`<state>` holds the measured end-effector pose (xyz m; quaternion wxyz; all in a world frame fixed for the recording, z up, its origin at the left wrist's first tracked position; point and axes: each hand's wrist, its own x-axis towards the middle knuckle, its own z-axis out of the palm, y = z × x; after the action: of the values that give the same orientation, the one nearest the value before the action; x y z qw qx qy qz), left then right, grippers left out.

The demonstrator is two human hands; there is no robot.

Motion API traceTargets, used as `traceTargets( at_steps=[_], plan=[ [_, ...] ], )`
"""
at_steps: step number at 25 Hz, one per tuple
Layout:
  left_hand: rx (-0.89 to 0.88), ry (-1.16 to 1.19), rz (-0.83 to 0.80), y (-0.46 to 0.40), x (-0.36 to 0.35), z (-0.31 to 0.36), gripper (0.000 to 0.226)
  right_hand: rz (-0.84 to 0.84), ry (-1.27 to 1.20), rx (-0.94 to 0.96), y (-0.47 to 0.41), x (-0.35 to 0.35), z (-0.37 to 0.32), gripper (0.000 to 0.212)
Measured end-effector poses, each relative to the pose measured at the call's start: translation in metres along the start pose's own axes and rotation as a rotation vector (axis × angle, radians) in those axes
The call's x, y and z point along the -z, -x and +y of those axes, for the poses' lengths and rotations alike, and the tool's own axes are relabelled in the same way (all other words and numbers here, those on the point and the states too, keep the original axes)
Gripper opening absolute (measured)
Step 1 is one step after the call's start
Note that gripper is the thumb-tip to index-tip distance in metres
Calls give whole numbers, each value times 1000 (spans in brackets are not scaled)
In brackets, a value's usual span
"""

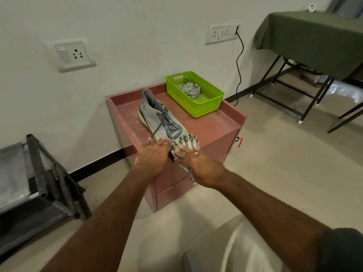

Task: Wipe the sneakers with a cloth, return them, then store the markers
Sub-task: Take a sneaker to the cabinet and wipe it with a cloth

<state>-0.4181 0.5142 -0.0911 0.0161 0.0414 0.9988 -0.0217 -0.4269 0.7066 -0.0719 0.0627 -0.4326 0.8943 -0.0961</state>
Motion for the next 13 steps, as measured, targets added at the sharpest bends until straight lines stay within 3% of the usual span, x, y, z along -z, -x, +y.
traceTargets(
  at_steps=[2,7,9,11,13],
  plan=[
    [-12,4,-5,0,-1,-3,54,67,-5,-103,7,5,12,76],
    [-13,11,-3,-1,-2,-5,56,344,-412,-792,24,7,55,47],
    [-13,33,-2,-3,-3,-5,55,575,-492,-806,19,8,58,54],
    [-15,27,4,-3,-4,-4,55,722,-494,-685,4,11,48,64],
    [-8,18,12,-2,-3,-2,56,602,-454,-508,-14,5,31,68]
  ],
)
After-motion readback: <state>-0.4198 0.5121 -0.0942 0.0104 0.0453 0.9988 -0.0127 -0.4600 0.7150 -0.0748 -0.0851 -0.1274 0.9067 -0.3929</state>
